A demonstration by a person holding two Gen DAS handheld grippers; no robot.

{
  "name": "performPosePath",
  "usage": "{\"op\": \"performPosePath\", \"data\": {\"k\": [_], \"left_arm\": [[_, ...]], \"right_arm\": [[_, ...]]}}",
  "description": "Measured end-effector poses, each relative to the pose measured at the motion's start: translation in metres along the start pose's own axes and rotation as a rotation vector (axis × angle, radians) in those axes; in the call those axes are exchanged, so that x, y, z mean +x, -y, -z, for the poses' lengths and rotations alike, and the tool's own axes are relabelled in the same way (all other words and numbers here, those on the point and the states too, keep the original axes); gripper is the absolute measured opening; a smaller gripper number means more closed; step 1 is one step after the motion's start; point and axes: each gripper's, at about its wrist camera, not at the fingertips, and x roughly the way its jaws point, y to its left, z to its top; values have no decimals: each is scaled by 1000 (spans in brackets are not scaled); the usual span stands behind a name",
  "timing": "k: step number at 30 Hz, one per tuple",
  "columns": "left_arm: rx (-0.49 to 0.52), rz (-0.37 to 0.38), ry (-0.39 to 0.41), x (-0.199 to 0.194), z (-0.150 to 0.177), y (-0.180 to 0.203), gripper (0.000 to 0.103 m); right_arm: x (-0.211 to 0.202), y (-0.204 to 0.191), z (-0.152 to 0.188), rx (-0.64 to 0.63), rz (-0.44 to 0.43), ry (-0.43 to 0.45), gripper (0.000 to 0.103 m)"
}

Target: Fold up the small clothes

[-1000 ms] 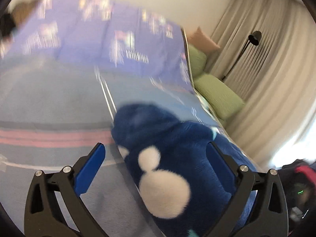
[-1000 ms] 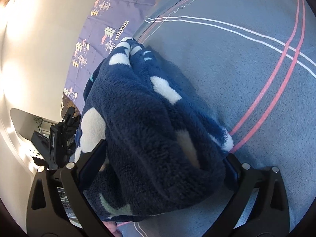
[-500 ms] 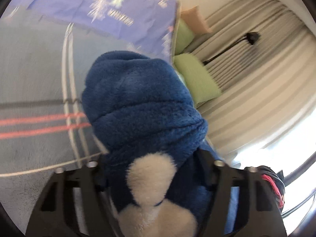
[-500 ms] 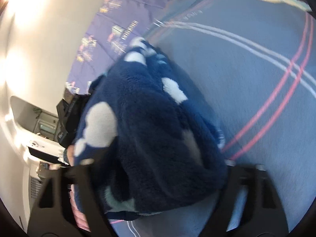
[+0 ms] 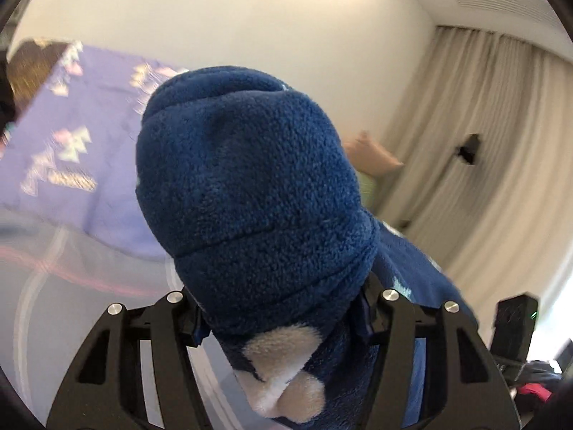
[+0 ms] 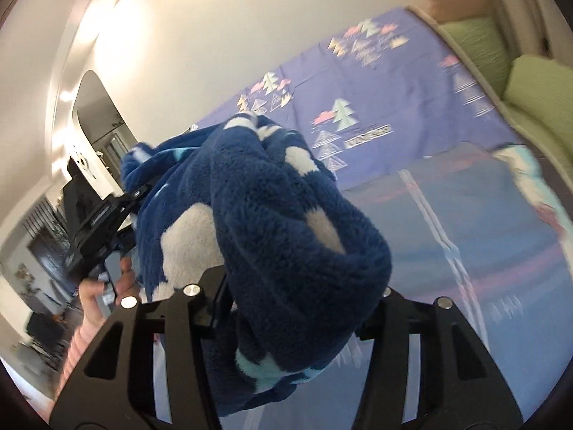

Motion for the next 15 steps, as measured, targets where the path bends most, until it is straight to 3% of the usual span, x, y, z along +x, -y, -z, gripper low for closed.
{"op": "performPosePath", "data": {"k": [6, 8, 9, 10, 11, 12, 13, 15], "left_arm": [[-69, -118, 48, 51, -36, -64, 61], [-108, -161, 76, 72, -29, -97, 69], [-122, -198, 81, 75, -22, -113, 80], [-155, -295, 65, 90, -4, -138, 94], [-196, -366, 16, 103, 16, -160, 95], [-249, -396, -57, 113, 36, -183, 95], [-293, -410, -113, 121, 54, -198, 94], [-363, -381, -183, 126, 105, -228, 94]], "right_arm": [[127, -10, -79, -83, 57, -34, 51], [165, -6, -97, -116, 49, -31, 54], [183, -5, -102, -143, 53, -25, 67], [206, -1, -102, -180, 116, -9, 82], [227, 5, -101, -204, 233, 7, 101], [249, 17, -93, -207, 417, 17, 101], [265, 30, -83, -190, 483, -12, 101], [289, 57, -52, -111, 450, -117, 101]]}}
